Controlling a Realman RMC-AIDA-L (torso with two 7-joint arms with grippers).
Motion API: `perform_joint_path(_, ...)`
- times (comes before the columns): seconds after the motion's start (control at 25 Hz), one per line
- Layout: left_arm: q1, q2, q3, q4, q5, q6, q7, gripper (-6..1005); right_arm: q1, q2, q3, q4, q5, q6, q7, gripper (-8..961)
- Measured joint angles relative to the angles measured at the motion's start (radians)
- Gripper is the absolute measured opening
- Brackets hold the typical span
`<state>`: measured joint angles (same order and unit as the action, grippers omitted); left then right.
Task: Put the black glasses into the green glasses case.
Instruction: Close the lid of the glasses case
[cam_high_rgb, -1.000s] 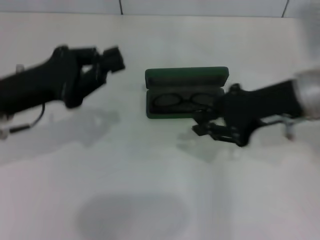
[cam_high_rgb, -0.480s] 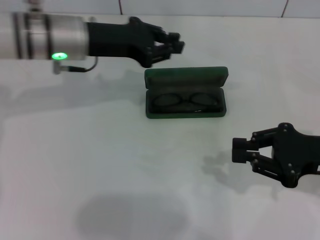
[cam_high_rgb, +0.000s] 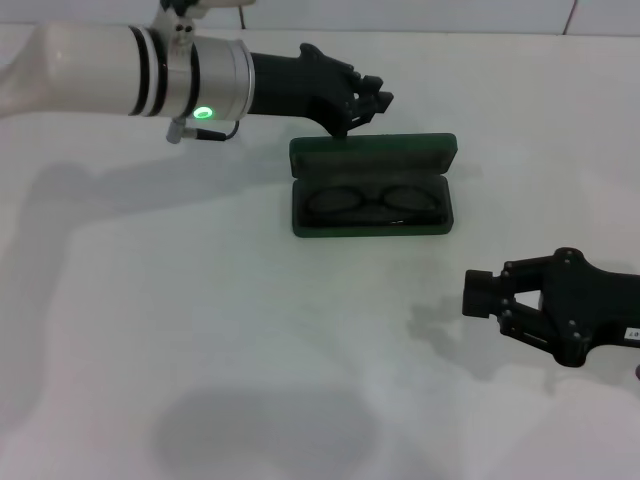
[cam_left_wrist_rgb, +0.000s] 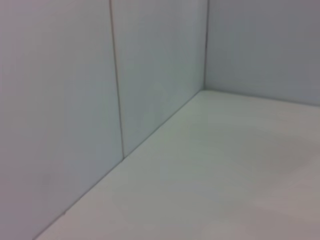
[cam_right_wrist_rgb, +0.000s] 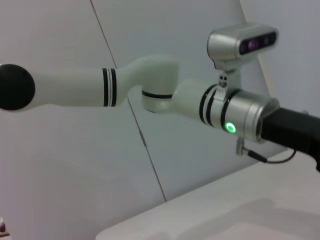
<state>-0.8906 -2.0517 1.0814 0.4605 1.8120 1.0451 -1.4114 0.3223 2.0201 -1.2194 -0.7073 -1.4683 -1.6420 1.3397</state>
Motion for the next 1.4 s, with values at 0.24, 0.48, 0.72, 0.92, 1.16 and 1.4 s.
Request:
perform_joint_path(0.24, -0.015, -0.013, 0.001, -0.043, 0.009, -0.031, 0.017, 190, 0.035, -0.001, -0.008, 0.028, -0.003, 0.021, -0.004, 191)
perform_joint_path(0.48, -0.015, -0.020, 0.002, -0.053, 0.020, -0.040, 0.013, 188, 0.055, -0.002, -0.006, 0.062, -0.003, 0.028, -0.021, 195)
perform_joint_path(0.72, -0.010, -0.022, 0.002, -0.060, 0.034, -0.040, 0.008, 187, 0.056, -0.002, -0.006, 0.071, -0.003, 0.050, -0.028, 199)
perform_joint_path(0.92, -0.010, -0.022, 0.002, -0.066, 0.036, -0.041, 0.008, 186, 0.055, -0.002, -0.002, 0.073, -0.003, 0.052, -0.038, 203)
perform_joint_path(1.16, -0.003, -0.022, 0.005, -0.080, 0.035, -0.030, 0.008, 103, 0.055, -0.002, -0.001, 0.075, -0.003, 0.061, -0.040, 207)
perform_joint_path(1.4, 0.017, -0.025, 0.023, -0.090, 0.050, 0.004, 0.008, 47, 0.055, -0.001, 0.000, 0.075, -0.003, 0.061, -0.041, 211)
